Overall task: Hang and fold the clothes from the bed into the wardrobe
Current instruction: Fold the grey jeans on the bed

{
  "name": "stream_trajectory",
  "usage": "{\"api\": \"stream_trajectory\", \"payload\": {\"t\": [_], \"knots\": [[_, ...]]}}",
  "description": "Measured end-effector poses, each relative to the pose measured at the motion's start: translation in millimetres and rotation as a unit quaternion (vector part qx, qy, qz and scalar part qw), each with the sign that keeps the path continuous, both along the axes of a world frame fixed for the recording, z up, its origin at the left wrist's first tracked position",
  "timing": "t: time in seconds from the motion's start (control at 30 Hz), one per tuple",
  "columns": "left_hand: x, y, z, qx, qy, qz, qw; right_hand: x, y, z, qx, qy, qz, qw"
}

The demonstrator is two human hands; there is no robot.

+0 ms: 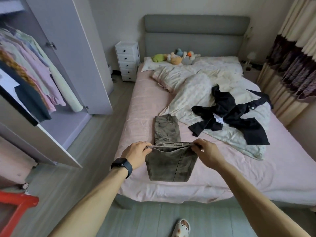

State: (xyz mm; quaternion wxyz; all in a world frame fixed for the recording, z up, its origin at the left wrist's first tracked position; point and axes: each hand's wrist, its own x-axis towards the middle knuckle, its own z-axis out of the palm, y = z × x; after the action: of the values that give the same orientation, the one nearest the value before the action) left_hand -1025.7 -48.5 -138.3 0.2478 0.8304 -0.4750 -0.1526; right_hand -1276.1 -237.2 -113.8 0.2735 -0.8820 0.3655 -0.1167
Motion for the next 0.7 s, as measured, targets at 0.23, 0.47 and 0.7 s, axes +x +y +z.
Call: {"api": "stream_trajectory", "payload": {"t": [0.23, 0.47, 0.7], "knots": [[67.4, -120.0, -7.1, 0.100, -0.120, 0.006, 0.988, 77.6, -104.8, -15.3, -0.034, 0.063, 0.013, 0.997], [126.1, -202.6, -25.8, 0.121, -0.123, 0.027, 0.985, 147.3, -185.6, -35.8, -0.033, 0.101, 0.039, 0.994], [177.0, -252.6, -81.7, 0.197, -0.076, 0.019, 0.977, 189.8, -224.5, -96.8, -0.015, 0.175, 0.102, 0.979]]}}
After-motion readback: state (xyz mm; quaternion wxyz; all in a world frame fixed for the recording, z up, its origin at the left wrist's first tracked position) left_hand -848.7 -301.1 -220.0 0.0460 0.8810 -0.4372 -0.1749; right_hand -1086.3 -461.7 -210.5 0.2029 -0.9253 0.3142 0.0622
